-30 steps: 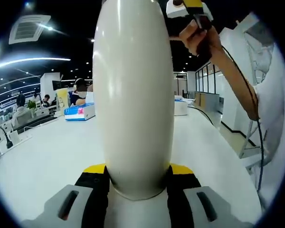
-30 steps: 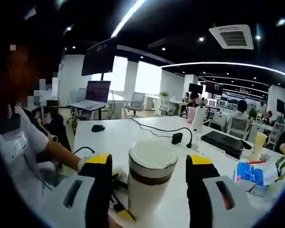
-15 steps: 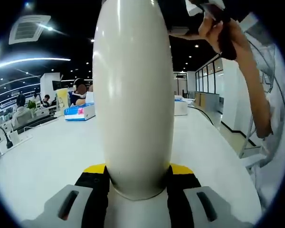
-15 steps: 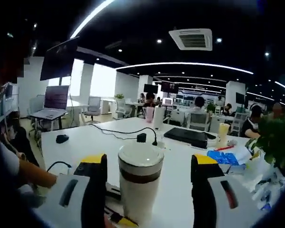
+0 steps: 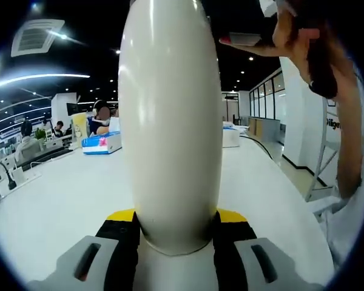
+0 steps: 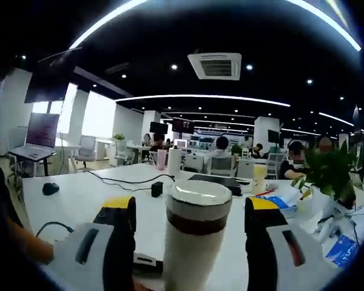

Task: Grasp the water cup twist off the cup lid place the cup lid on the table

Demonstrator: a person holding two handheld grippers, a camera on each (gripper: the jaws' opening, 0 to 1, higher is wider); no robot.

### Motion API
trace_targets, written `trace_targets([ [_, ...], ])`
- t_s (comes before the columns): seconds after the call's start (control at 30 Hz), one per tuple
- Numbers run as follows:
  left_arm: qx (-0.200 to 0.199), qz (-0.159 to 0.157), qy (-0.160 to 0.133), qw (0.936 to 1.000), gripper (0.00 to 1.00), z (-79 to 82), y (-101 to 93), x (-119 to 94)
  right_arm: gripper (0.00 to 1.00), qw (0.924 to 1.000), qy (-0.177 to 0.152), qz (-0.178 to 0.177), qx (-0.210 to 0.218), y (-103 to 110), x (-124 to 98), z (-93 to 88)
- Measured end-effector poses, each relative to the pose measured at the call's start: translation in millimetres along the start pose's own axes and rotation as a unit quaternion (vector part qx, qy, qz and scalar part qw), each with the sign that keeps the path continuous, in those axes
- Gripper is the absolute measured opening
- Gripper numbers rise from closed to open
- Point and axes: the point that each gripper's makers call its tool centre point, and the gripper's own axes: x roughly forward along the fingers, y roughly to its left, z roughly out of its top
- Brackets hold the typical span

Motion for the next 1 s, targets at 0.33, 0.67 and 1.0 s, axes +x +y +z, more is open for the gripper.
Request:
trace_targets([
  [0.33, 0.000, 0.000, 0.000, 1.0000, 0.49, 0.1, -0.8, -0.4, 0.70, 0.9994, -0.021, -0.020, 0.016, -9.6, 4.8, 10.6],
  [0.67, 0.000, 0.000, 0.000, 1.0000, 0.49, 0.4, -0.9, -1.3, 0.57, 0.9993, -0.020, -0.023, 0.021, -12.4, 8.5, 10.3],
  [1.0, 0.000, 0.000, 0.000, 1.0000, 0.49, 0.8, 0.1, -1.6, 0.47, 0.9995, -0.015, -0.012, 0.025, -14.5, 7.8, 9.8],
])
